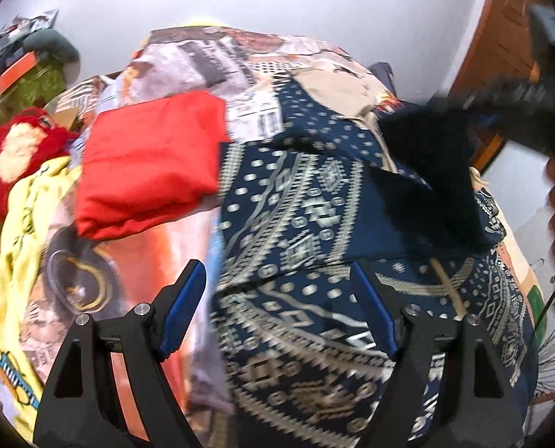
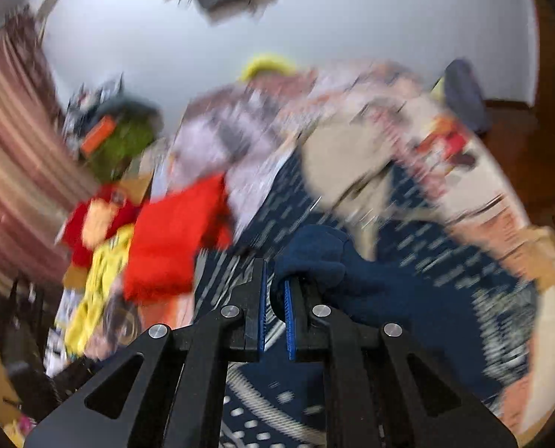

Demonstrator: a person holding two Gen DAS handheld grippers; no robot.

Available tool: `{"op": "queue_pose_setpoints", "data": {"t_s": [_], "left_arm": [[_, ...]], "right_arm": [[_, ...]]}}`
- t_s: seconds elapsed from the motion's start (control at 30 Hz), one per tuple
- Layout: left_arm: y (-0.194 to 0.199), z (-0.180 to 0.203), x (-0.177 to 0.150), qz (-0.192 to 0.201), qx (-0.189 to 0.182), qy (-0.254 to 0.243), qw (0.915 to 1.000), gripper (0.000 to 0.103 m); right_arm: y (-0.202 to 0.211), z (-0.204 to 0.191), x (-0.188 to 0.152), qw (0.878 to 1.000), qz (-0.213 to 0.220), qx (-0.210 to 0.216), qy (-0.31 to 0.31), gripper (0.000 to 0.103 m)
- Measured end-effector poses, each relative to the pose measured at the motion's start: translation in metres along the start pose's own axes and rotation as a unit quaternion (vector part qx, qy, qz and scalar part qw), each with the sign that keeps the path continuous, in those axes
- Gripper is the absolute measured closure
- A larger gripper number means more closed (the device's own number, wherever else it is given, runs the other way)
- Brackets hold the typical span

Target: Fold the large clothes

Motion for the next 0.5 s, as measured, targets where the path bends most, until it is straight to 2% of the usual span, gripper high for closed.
{"op": "queue_pose_setpoints", "data": {"t_s": [0.1,0.17,0.23,0.27,0.33,0.4,0.5], "left_arm": [[0.000,-0.018,-0.008,-0.007,0.008,0.013,0.9999,0.023],[-0.003,-0.030,-0.016,-0.017,0.012,0.023,0.9995,0.023],[-0.007,-0.036,-0.022,-0.025,0.014,0.029,0.9992,0.023],[-0.009,-0.037,-0.024,-0.028,0.016,0.030,0.9990,0.023],[-0.012,-0.038,-0.027,-0.034,0.018,0.030,0.9988,0.023],[-0.015,-0.035,-0.027,-0.038,0.018,0.028,0.9987,0.023],[-0.019,-0.022,-0.022,-0.040,0.016,0.017,0.9989,0.023]], "right_arm": [[-0.045,-0.009,-0.035,0.998,-0.069,0.007,0.004,0.096],[-0.078,-0.010,-0.069,0.992,-0.128,-0.002,0.012,0.095],[-0.096,-0.007,-0.092,0.986,-0.166,-0.010,0.012,0.092],[-0.101,-0.005,-0.101,0.984,-0.180,-0.014,0.011,0.091],[-0.098,-0.003,-0.102,0.985,-0.172,-0.014,0.013,0.091],[-0.094,-0.004,-0.102,0.980,-0.197,0.001,0.014,0.080],[-0.078,-0.007,-0.100,0.976,-0.215,0.026,0.020,0.070]]}}
Point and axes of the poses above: each gripper's, at about its wrist camera, not at the fingertips, and y roughly against the way its jaws point, z to its right, x to its top, the point moved 8 cm from there along -y, roughly the way its jaws point, and after that the axes turned 9 degrees about x, right-handed, at the moved point
